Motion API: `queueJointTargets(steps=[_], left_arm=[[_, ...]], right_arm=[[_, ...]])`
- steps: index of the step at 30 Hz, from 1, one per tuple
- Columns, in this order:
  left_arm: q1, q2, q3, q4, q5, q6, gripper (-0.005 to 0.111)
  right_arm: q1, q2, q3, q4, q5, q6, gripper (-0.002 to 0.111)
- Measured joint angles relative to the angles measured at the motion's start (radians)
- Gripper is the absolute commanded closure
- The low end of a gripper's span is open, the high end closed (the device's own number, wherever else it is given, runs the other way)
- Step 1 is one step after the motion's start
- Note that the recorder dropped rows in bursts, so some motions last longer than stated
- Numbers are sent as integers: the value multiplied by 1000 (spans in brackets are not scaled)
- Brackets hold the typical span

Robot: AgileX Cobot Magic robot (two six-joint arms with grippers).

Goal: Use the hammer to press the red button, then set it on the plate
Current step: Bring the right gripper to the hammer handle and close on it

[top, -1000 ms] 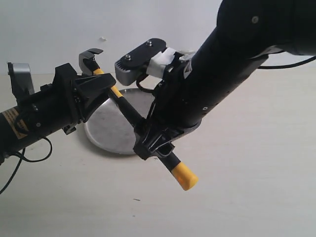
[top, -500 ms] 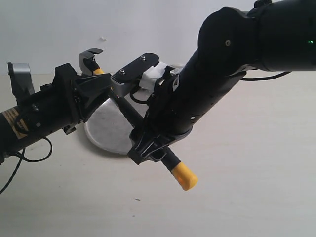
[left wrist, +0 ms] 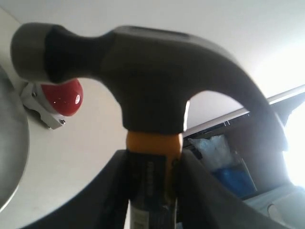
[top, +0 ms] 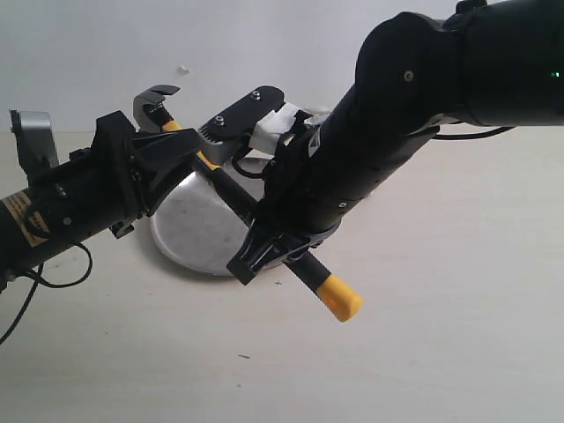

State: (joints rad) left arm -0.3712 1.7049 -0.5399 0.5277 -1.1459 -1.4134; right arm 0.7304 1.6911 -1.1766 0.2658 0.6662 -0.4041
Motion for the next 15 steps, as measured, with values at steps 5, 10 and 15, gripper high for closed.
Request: queueJointTargets(steps=[5, 10, 15], left_arm=[[0, 0, 0, -2, -2, 2, 107], [0, 0, 0, -2, -2, 2, 107], [0, 0, 0, -2, -2, 2, 107]], right_arm=[[0, 0, 0, -1, 0, 17, 82], [2, 0, 0, -1, -2, 22, 62], [2, 0, 0, -1, -4, 22, 63]])
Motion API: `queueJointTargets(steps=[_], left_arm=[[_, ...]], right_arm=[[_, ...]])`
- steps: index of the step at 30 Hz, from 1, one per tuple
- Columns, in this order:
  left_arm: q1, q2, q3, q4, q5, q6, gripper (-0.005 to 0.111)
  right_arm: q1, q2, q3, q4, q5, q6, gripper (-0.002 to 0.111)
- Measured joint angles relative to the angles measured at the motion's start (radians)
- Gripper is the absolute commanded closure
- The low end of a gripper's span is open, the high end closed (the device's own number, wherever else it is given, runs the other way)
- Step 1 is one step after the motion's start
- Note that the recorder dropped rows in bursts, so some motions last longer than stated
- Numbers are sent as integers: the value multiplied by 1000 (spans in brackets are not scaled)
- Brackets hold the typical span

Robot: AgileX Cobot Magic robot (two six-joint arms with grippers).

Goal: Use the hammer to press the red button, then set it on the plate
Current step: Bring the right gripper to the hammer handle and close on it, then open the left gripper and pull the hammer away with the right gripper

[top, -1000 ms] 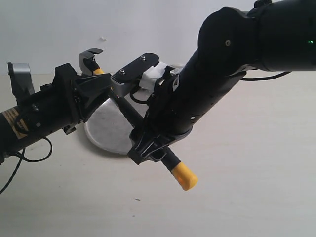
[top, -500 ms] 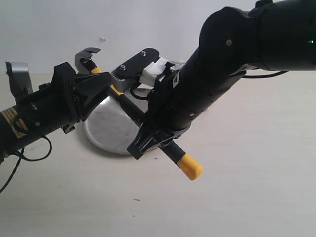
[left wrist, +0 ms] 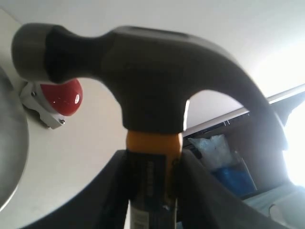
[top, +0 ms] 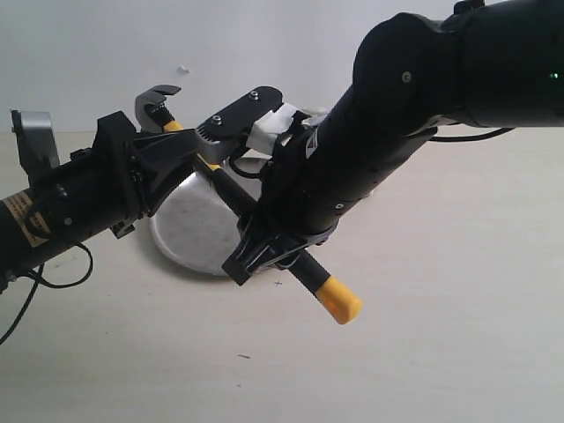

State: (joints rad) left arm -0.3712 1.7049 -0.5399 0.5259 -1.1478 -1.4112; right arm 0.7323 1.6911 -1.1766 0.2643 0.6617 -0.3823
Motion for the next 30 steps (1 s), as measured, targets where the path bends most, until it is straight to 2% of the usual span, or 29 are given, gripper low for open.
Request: queueJointTargets(steps=[10, 13, 17, 23, 25, 30], left_arm=[[0, 0, 0, 0, 0, 0, 107], [0, 0, 0, 0, 0, 0, 107], [0, 0, 0, -2, 0, 0, 107], [0, 0, 0, -2, 0, 1, 106], [0, 0, 0, -2, 0, 1, 101], [0, -2, 0, -2, -25, -13, 74]], right_arm=[[0, 0, 0, -48, 21, 57, 64], [0, 0, 0, -60, 27, 71, 75], [0, 0, 0, -63, 32, 77, 107], [0, 0, 0, -65, 34, 78, 108], [0, -2, 0, -65, 34, 78, 108], [0, -35, 0, -72, 48, 78, 108]])
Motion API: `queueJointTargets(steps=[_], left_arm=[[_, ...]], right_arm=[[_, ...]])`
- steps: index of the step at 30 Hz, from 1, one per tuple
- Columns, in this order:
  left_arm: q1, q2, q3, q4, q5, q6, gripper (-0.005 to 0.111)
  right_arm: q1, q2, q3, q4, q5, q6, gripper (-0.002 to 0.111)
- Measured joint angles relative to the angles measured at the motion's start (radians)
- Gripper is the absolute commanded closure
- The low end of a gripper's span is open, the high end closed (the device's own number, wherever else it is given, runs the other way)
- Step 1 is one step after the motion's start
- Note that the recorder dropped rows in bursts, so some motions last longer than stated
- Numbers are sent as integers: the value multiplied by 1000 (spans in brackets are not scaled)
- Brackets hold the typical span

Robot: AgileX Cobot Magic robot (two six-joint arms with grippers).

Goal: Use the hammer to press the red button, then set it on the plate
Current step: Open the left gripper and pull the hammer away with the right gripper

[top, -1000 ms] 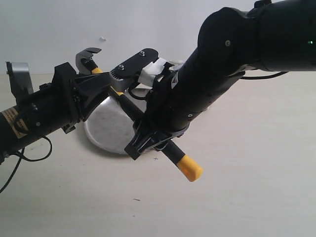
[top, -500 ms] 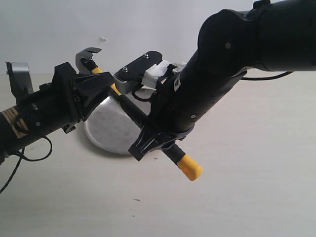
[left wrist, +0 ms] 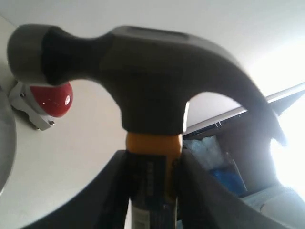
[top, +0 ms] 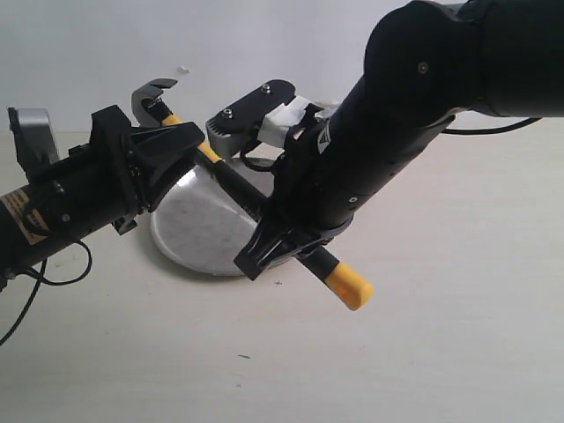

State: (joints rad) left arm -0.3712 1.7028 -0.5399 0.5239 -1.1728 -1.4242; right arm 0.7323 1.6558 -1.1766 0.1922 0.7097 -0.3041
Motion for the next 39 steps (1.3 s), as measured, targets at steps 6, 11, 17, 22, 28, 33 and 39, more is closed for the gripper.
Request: queueJointTargets(steps=[6, 11, 17, 22, 28, 33, 39], left_arm=[[0, -6, 0, 3, -7, 0, 52], [0, -6, 0, 9, -2, 2, 50], [2, -6, 0, 9, -2, 2, 50], [4, -6, 0, 9, -2, 2, 50], [4, -6, 0, 18, 10, 2, 44], [4, -6, 0, 38, -6, 2, 41], [4, -6, 0, 52, -13, 2, 41]], right_arm=[[0, -24, 0, 14, 8, 2, 108], [0, -24, 0, 18, 8, 4, 108], [0, -24, 0, 20, 3, 4, 108], [0, -39, 0, 20, -10, 4, 108], [0, -85, 0, 20, -30, 4, 108], [0, -93, 0, 7, -20, 22, 108], [0, -101, 0, 2, -19, 35, 108]])
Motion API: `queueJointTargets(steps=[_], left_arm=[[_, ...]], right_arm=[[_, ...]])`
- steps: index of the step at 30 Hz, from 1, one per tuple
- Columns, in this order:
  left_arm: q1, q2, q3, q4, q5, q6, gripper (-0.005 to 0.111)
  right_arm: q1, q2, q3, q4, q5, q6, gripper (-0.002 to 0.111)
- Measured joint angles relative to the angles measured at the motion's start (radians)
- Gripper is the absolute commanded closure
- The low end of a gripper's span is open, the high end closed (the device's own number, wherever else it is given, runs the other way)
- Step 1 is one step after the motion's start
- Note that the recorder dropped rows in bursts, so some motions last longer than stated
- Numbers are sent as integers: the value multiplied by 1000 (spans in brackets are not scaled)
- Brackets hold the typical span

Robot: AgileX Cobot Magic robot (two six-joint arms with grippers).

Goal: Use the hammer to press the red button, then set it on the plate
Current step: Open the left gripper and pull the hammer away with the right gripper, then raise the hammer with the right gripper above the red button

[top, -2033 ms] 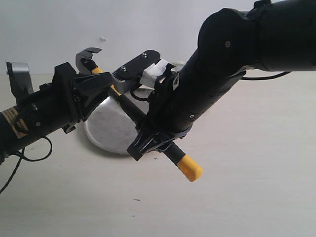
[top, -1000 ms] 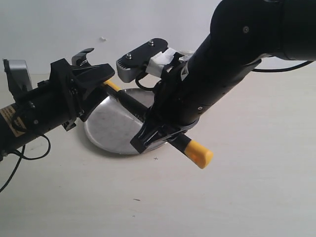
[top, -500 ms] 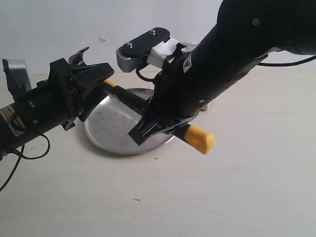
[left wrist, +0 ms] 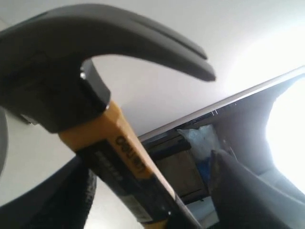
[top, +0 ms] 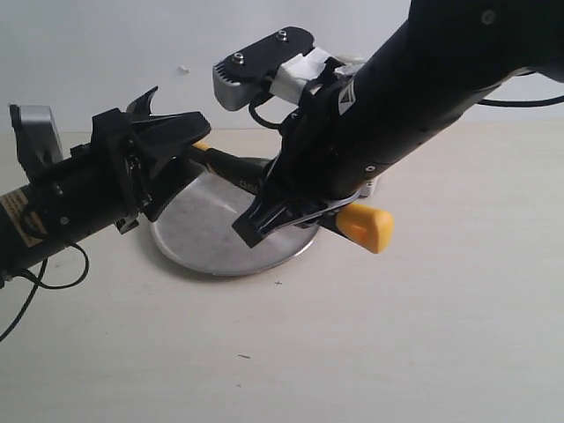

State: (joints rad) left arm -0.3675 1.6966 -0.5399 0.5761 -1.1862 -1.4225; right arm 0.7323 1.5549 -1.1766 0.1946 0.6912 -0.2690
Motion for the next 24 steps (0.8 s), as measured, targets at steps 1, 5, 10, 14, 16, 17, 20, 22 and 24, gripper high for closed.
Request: queueJointTargets(steps=[1, 5, 10, 14, 16, 17, 20, 22, 24], left_arm=[[0, 0, 0, 2, -4, 0, 41], [0, 0, 0, 16, -16, 2, 41], [0, -2, -2, 37, -17, 2, 41], [2, -20, -4, 62, -17, 2, 44], [19, -37, -4, 97, -19, 2, 52], [33, -43, -4, 123, -19, 2, 61], [101, -80, -4, 240, -19, 2, 100], [153, -108, -4, 328, -19, -3, 106], [204, -140, -4, 417, -19, -17, 107]], right_arm=[[0, -2, 0, -2, 0, 0, 108], [0, -8, 0, -17, -2, 30, 108], [0, -21, 0, -163, -7, 182, 108], [0, -42, 0, -307, -7, 335, 108], [-2, -66, 0, -385, -6, 418, 108], [-7, -80, 0, -409, -3, 447, 108], [-39, -125, 5, -457, 5, 523, 108], [-63, -158, 29, -482, 5, 562, 108], [-90, -191, 60, -501, 5, 598, 108]])
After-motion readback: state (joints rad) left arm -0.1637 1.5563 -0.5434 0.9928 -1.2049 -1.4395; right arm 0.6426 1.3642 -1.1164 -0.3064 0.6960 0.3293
